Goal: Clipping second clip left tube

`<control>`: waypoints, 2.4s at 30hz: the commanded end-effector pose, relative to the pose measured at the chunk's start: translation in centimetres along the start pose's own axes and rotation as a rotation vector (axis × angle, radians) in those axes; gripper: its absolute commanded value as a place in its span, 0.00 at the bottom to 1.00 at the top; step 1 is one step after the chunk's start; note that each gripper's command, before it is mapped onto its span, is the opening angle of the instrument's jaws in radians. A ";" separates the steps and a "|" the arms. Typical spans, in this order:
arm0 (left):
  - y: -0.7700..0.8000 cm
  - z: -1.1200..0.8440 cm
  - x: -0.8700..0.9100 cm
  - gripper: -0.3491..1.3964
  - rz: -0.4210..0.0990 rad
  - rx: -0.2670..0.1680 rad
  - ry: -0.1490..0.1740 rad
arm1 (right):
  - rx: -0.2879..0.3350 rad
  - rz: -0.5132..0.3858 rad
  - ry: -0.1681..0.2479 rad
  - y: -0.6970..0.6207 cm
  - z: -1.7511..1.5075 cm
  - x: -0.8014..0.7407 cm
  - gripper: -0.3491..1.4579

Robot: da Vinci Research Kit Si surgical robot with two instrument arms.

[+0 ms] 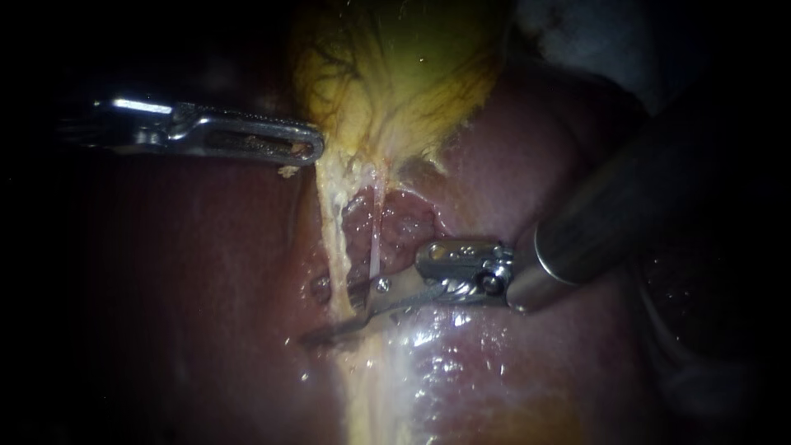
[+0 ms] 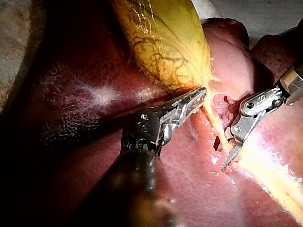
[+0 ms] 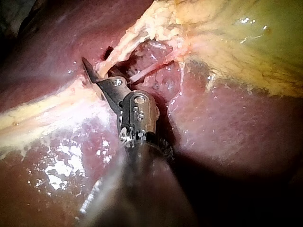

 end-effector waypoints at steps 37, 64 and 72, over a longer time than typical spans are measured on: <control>0.01 0.00 0.01 0.00 0.001 0.000 0.000 | -0.118 0.016 0.092 0.19 -0.50 0.22 0.53; 0.01 -0.01 0.01 0.00 0.001 0.001 0.000 | 0.034 0.031 0.235 0.15 -0.54 0.32 0.52; 0.01 0.01 0.01 0.00 0.001 0.000 0.000 | 0.204 0.084 0.322 -0.06 -0.39 0.37 0.52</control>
